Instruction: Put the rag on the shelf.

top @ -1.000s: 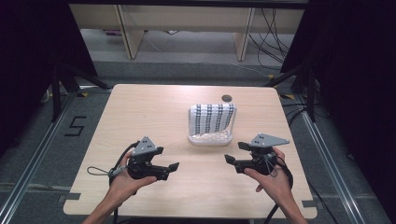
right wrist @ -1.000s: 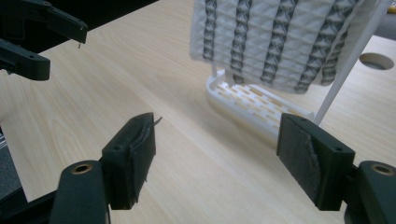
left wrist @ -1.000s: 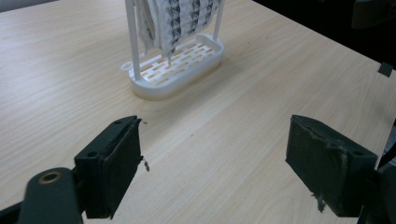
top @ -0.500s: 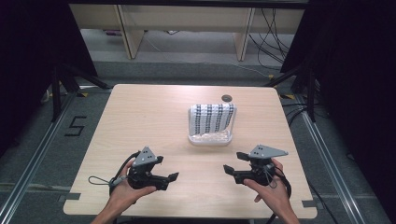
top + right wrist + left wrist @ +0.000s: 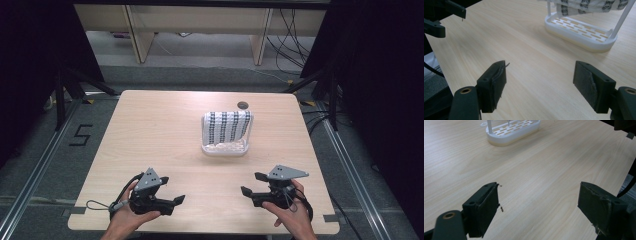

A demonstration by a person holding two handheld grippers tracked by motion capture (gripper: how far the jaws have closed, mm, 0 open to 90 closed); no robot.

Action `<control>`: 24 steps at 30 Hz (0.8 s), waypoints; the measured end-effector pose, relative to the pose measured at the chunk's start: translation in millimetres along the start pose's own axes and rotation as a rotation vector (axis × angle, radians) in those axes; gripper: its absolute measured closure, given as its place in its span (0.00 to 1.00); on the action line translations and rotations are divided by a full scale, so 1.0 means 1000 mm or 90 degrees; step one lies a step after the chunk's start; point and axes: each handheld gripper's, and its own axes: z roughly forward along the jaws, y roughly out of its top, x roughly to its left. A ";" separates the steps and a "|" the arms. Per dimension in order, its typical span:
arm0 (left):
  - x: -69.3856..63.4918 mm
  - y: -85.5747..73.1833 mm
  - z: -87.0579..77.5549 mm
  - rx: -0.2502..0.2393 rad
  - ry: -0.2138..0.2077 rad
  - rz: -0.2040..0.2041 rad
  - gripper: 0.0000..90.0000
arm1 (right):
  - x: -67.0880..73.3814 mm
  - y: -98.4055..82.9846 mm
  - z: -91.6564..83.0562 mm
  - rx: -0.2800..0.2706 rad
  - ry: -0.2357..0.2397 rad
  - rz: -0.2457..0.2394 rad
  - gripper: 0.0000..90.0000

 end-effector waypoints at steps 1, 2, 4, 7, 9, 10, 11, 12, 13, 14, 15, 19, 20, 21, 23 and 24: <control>0.000 -0.002 0.000 -0.004 0.006 0.000 0.18 | -0.003 -0.001 0.001 -0.003 0.006 -0.024 0.31; 0.000 -0.003 -0.001 0.005 0.006 -0.003 0.18 | -0.003 -0.003 0.001 -0.002 0.013 -0.016 0.30; 0.001 -0.006 -0.002 0.006 0.003 -0.003 0.18 | -0.003 -0.007 0.000 0.000 0.004 -0.018 0.29; 0.001 -0.011 -0.004 0.011 0.010 0.005 0.18 | -0.001 -0.013 0.000 0.010 0.002 -0.011 0.29; 0.001 -0.013 -0.006 0.022 0.013 0.010 0.18 | -0.001 -0.016 0.000 0.013 -0.003 -0.020 0.28; 0.002 -0.015 -0.005 0.021 0.016 0.012 0.18 | 0.000 -0.018 -0.001 0.014 -0.009 -0.010 0.28; 0.001 -0.017 -0.006 0.023 0.019 0.008 0.18 | -0.001 -0.020 -0.001 0.019 -0.003 -0.013 0.28; 0.001 -0.019 -0.005 0.021 0.015 0.003 0.18 | 0.001 -0.022 -0.001 0.024 -0.002 -0.005 0.28; 0.000 -0.021 -0.004 0.014 0.015 -0.005 0.18 | 0.000 -0.024 0.000 0.023 -0.004 -0.007 0.28; 0.001 -0.024 -0.004 0.016 0.013 -0.004 0.18 | 0.000 -0.025 -0.001 0.028 -0.011 -0.018 0.28; 0.001 -0.025 -0.005 0.032 0.024 0.005 0.18 | -0.001 -0.027 0.000 0.027 -0.017 -0.023 0.27; -0.001 -0.031 -0.004 0.048 0.032 0.020 0.18 | 0.002 -0.032 -0.001 0.042 -0.019 -0.017 0.26; -0.001 -0.032 -0.003 0.055 0.029 0.023 0.18 | 0.002 -0.033 0.000 0.044 -0.012 -0.023 0.25; -0.002 -0.033 -0.002 0.052 0.019 0.021 0.18 | 0.005 -0.034 -0.002 0.053 -0.022 -0.014 0.24; -0.005 -0.034 -0.001 0.050 0.019 0.017 0.18 | 0.003 -0.036 -0.001 0.058 -0.025 -0.042 0.24; -0.005 -0.034 -0.002 0.057 0.017 0.025 0.18 | 0.003 -0.037 -0.001 0.058 -0.029 -0.050 0.24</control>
